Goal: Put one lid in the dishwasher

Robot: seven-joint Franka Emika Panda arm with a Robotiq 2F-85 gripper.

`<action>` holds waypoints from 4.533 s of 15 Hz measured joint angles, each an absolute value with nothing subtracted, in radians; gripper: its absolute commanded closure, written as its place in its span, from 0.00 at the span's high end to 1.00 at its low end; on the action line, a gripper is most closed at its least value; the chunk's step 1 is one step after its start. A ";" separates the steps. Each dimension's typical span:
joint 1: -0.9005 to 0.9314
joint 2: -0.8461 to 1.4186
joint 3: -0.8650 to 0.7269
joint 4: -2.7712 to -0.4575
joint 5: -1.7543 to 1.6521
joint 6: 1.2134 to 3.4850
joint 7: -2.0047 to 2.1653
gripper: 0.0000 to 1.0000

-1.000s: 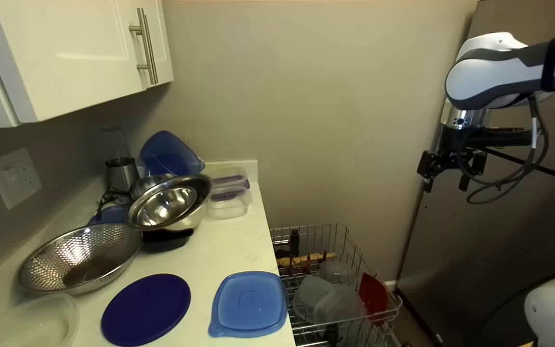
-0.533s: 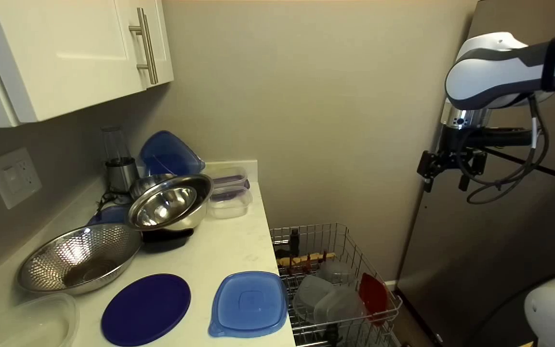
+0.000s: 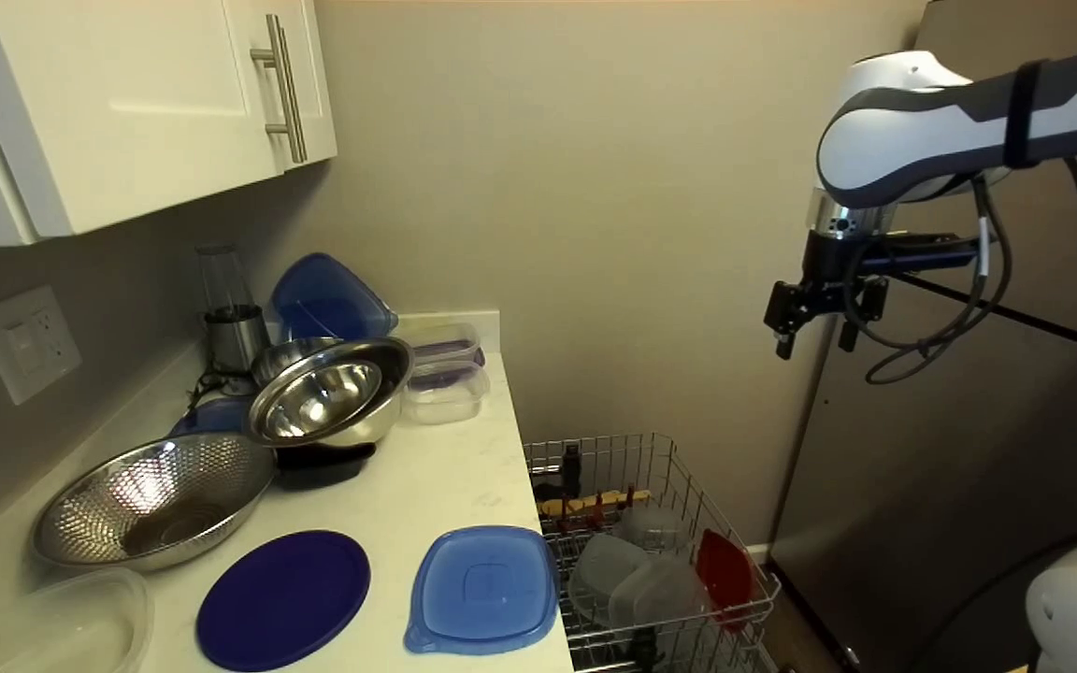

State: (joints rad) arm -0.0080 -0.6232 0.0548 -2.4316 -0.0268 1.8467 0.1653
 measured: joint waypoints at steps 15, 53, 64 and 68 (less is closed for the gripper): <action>0.236 -0.321 0.079 -2.325 0.666 2.012 -0.037 1.00; 0.226 0.313 0.165 -2.119 0.966 1.741 -0.421 1.00; 0.224 0.419 0.168 -2.044 0.896 1.698 -0.421 1.00; 0.223 0.439 0.167 -2.022 0.896 1.711 -0.421 1.00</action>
